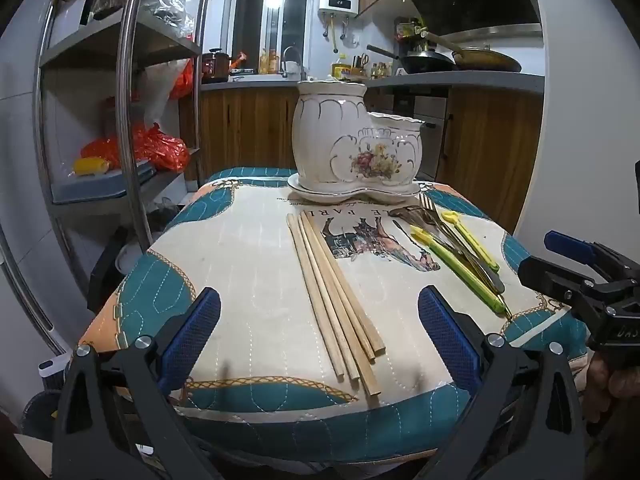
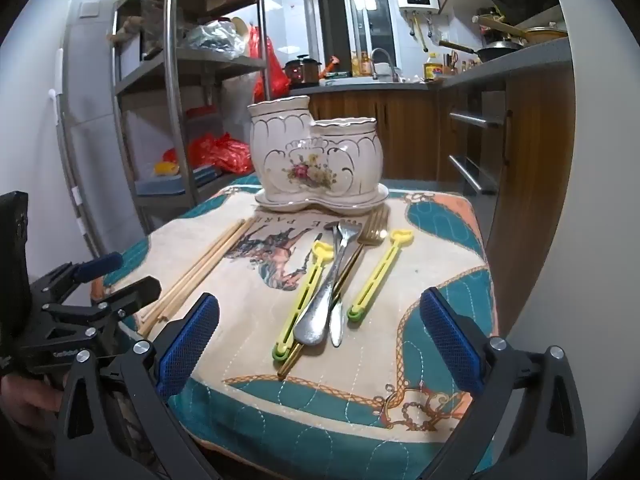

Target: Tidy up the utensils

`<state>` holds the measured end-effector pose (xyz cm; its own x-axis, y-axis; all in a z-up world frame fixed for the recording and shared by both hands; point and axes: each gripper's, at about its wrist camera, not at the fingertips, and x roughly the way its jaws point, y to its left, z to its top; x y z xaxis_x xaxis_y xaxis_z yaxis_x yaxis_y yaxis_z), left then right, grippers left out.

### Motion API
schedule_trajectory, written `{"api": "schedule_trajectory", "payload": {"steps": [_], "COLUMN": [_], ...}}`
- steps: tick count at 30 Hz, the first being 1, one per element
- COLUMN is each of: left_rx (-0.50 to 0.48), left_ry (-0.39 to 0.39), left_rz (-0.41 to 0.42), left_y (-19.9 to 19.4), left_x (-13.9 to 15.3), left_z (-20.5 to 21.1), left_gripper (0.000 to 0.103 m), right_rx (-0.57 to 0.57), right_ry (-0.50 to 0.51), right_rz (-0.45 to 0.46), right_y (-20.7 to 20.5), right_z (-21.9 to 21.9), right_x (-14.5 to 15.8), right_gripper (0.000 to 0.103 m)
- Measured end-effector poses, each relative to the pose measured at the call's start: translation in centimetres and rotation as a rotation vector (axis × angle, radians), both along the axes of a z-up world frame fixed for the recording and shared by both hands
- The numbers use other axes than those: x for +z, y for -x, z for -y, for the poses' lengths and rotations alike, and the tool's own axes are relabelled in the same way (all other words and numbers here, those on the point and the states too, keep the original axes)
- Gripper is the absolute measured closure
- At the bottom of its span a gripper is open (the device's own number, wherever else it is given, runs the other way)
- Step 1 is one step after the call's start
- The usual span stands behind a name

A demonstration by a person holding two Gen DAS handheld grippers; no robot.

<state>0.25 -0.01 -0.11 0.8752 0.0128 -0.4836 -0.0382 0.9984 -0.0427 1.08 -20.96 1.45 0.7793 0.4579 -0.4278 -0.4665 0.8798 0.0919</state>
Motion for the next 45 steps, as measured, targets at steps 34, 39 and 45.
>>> {"api": "schedule_trajectory", "payload": {"steps": [34, 39, 45], "left_rx": [-0.005, -0.006, -0.007], "left_ry": [-0.009, -0.010, -0.009], "left_rz": [0.047, 0.046, 0.046], "left_y": [0.8, 0.9, 0.9], "left_x": [0.6, 0.5, 0.5], "left_z": [-0.2, -0.2, -0.2], "left_gripper": [0.005, 0.005, 0.005], "right_rx": [-0.008, -0.007, -0.007], "right_ry": [0.020, 0.021, 0.018], "right_rz": [0.029, 0.028, 0.029], "right_y": [0.4, 0.4, 0.4], "right_z": [-0.2, -0.2, -0.2], "right_x": [0.3, 0.3, 0.3], "right_gripper": [0.004, 0.004, 0.004]}}
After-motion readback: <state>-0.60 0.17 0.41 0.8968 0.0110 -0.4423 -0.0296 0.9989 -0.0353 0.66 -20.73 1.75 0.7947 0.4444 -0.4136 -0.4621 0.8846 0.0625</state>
